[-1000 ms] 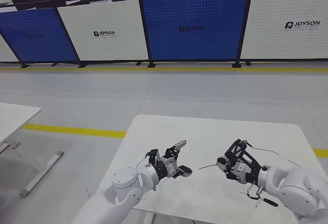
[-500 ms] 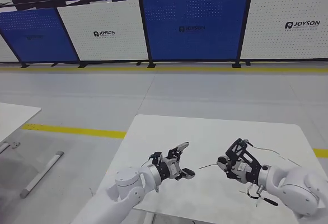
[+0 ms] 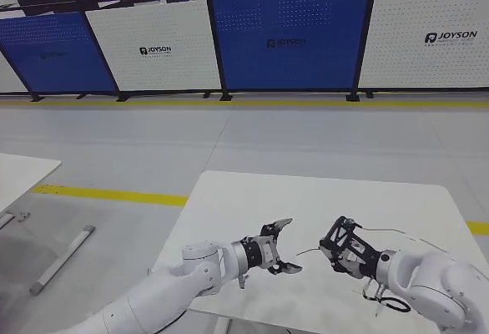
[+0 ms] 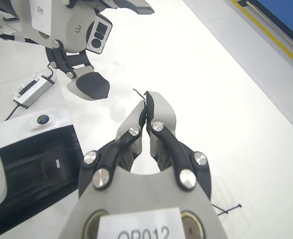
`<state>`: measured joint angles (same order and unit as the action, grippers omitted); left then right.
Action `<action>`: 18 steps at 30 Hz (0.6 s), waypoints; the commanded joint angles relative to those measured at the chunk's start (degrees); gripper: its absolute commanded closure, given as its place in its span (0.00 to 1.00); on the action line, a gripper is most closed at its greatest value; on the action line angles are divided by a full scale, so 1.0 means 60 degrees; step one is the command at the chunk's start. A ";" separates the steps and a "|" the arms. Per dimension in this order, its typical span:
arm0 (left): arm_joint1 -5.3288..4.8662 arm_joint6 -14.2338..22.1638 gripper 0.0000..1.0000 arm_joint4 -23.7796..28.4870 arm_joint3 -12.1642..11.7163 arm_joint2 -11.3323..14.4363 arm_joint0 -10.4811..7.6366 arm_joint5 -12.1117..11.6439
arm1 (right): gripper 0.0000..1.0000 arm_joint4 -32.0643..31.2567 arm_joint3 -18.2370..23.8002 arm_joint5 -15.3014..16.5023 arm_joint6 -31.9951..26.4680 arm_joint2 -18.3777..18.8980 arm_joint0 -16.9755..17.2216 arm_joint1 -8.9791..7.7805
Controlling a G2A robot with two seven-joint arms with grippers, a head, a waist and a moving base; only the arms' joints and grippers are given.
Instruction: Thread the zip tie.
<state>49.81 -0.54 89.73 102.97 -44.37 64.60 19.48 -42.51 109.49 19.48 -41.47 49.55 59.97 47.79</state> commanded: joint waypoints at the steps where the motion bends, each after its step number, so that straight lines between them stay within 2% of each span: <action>1: -0.0005 -0.0016 0.00 0.0016 -0.0007 0.0014 -0.0013 0.0000 | 1.00 0.0002 0.0002 0.0000 -0.0005 0.0007 0.0004 0.0003; 8: 0.0025 0.0035 0.00 0.0038 -0.0021 0.0085 0.0069 0.0000 | 1.00 0.0002 0.0002 0.0000 -0.0005 0.0007 0.0004 0.0003; 14: 0.0268 0.0581 0.00 0.0038 -0.0437 0.0349 0.0120 0.0000 | 1.00 -0.0786 0.0526 0.0000 0.0048 -0.0211 -0.0082 -0.0052; 17: 0.0419 0.0976 0.00 0.0038 -0.0714 0.0396 0.0063 0.0000 | 1.00 -0.0784 0.0582 0.0000 -0.0154 -0.0364 -0.0225 -0.0108; 18: 0.0419 0.0976 0.00 0.0038 -0.0714 0.0396 0.0063 0.0000 | 1.00 -0.0762 0.0573 0.0000 -0.0160 -0.0369 -0.0247 -0.0111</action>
<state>52.28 5.25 89.96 98.79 -41.97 65.00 19.48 -47.37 113.02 19.48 -42.28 47.39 58.68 47.15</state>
